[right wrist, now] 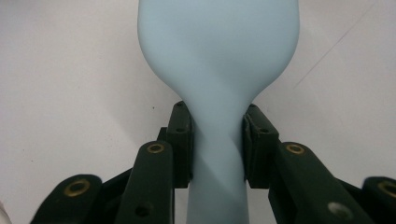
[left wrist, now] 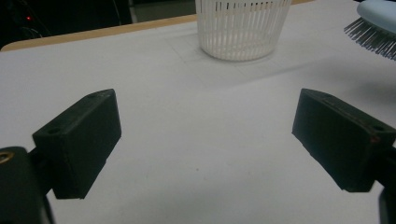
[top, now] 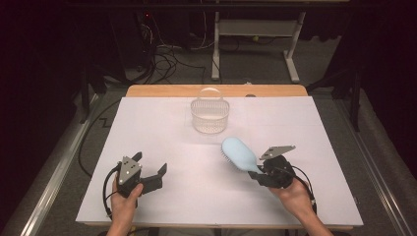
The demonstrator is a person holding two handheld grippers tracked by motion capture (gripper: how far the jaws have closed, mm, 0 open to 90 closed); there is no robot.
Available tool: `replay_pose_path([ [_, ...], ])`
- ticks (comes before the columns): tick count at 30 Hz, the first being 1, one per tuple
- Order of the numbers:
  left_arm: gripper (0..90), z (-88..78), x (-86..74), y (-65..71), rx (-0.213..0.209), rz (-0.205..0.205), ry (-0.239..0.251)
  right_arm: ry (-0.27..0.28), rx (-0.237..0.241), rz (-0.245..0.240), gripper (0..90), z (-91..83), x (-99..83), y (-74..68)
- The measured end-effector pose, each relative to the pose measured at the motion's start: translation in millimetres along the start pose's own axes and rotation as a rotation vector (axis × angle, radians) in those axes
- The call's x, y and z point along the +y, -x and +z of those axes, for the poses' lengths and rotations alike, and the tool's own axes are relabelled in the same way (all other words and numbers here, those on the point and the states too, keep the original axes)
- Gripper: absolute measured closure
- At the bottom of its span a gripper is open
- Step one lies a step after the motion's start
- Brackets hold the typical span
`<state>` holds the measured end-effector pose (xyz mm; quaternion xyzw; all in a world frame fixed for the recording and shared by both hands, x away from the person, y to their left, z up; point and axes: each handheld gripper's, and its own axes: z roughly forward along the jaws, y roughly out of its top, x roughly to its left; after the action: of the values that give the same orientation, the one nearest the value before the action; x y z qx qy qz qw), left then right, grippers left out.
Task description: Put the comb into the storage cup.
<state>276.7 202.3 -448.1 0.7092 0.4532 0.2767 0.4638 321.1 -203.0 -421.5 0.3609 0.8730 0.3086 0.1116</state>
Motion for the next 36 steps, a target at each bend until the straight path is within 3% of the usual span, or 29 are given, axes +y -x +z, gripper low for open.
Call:
replay_pose_path([
  [3, 12.7, 0.8, -0.1, 0.8, 0.001, 0.002, -0.009, 0.006, -0.011, -0.011, 70.1, -0.9, 0.6, -2.6],
  [11, 12.8, 3.4, 3.0, 5.3, -0.008, 0.010, -0.008, 0.013, 0.003, -0.026, 70.1, 0.7, 2.9, -7.7],
  [18, 11.0, 11.3, 4.7, 20.3, -0.105, 0.033, -0.022, 0.026, 0.007, -0.031, 70.1, -2.1, 3.7, -11.0],
  [21, 15.1, 13.8, 6.5, 25.5, -0.122, 0.037, -0.025, 0.031, 0.010, -0.034, 70.1, -3.0, 3.8, -11.7],
  [36, 15.2, 25.0, 17.5, 47.6, -0.202, 0.049, -0.015, 0.048, 0.020, -0.044, 70.1, -4.5, 5.1, -19.4],
])
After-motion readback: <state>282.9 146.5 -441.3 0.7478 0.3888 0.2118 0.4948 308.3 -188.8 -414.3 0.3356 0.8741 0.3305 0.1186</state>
